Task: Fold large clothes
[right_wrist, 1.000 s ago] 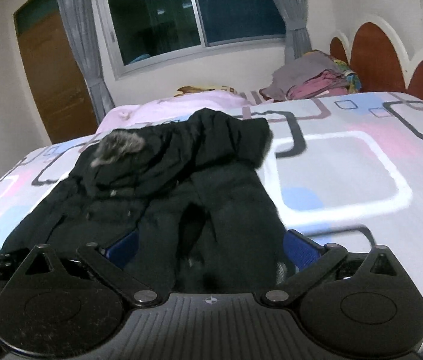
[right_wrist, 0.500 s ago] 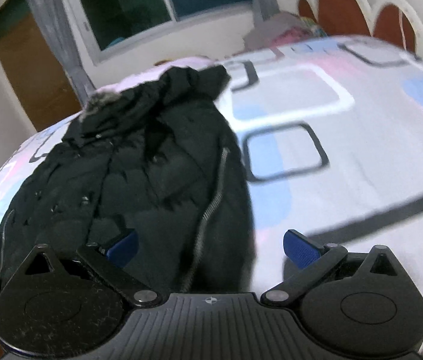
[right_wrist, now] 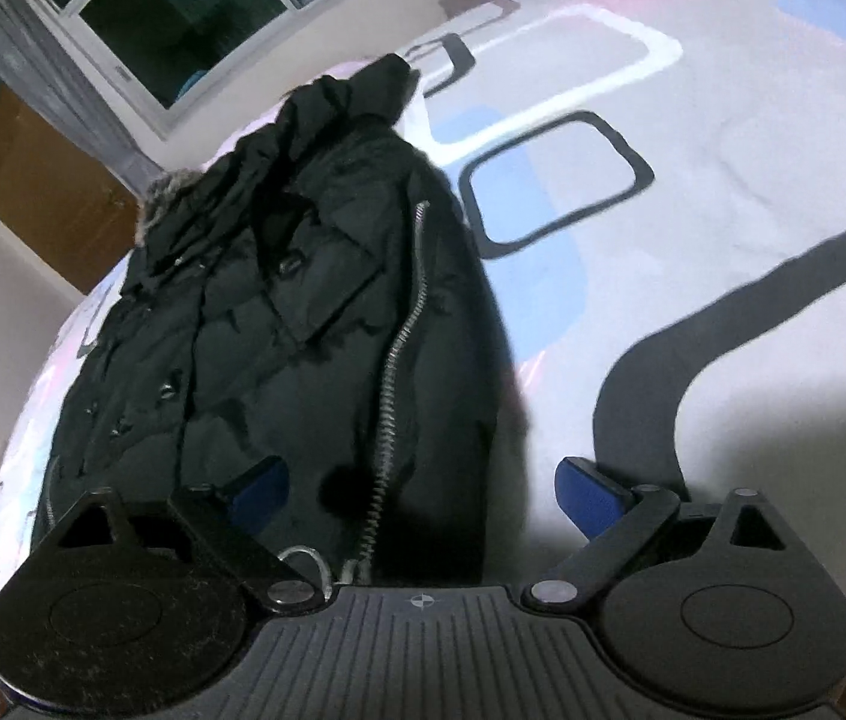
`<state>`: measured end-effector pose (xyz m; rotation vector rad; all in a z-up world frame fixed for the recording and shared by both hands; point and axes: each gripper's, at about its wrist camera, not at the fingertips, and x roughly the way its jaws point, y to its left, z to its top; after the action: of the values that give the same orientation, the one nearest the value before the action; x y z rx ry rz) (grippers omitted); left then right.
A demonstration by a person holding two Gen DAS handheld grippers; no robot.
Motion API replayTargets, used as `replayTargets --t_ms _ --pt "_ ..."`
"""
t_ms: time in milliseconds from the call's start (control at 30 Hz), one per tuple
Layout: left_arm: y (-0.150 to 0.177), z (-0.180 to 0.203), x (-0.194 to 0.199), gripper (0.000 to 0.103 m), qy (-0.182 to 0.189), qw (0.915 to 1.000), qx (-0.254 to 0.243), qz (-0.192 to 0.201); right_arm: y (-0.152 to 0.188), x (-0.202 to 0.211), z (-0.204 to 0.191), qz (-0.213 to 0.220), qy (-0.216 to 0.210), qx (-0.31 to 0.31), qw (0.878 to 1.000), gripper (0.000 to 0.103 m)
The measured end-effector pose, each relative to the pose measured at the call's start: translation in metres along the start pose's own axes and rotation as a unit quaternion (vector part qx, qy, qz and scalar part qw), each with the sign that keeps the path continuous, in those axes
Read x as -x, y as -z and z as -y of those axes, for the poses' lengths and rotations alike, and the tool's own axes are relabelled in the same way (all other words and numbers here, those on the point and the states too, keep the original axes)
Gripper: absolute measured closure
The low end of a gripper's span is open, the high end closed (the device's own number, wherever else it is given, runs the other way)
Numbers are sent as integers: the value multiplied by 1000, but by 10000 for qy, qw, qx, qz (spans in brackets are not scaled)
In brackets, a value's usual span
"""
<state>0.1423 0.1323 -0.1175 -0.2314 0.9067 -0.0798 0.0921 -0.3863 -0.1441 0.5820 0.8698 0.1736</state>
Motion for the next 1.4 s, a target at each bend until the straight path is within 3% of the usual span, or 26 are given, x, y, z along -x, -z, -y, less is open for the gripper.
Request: replayTargets --t_ms 100,167,267,400,467,533,600,667,767,800,833,867,900,1133,1267,1400 --pt "2 -3 10 30 -243 9997 -30 61 3 4 1 -115 -180 26 9998 22" --pt "3 -7 10 25 -316 9995 36 56 6 4 3 -134 -221 -6 9997 24" --pt "0 -14 1 23 8 9995 300 -42 5 -1 0 -127 -351 -31 9993 25" --pt "-12 -5 -12 26 466 9987 76 -169 0 -16 -9 -143 -509 2 9986 25" --pt "-13 -1 -13 44 488 9986 -37 -195 -1 -18 -11 -216 -648 -7 9977 26" --pt "-11 -2 -10 58 562 9982 2 -194 0 -18 -10 -374 -776 26 9963 51" --pt "-7 -10 -7 59 644 9976 213 -168 1 -18 1 -435 -907 -132 9948 57" --pt "-7 -10 -10 56 689 9970 287 -180 -2 -23 9 -457 -1039 -431 9926 58" --pt "-14 2 -16 58 533 9984 43 -203 -7 -31 1 -461 -1001 -343 9933 58" --pt "-17 6 -17 63 450 9988 -64 -198 -8 -32 -1 -455 -989 -236 9938 58" --pt "-17 8 -17 80 456 9988 -89 -171 -9 -33 -3 -477 -996 -189 9937 58" --pt "-18 6 -15 87 527 9985 23 -130 -10 -32 -3 -540 -1066 -181 9927 64" --pt "-17 2 -12 88 593 9981 113 -82 -10 -29 -1 -597 -1216 -165 9906 88" --pt "-32 -9 29 92 1180 9873 798 708 -42 11 -6 31 -1942 -405 9801 90" --pt "-71 2 42 92 1396 9818 712 1071 -87 18 -20 414 -2365 -763 9677 90" --pt "-123 5 38 92 1667 9714 849 1463 -142 6 -40 521 -2541 -1004 9605 90"
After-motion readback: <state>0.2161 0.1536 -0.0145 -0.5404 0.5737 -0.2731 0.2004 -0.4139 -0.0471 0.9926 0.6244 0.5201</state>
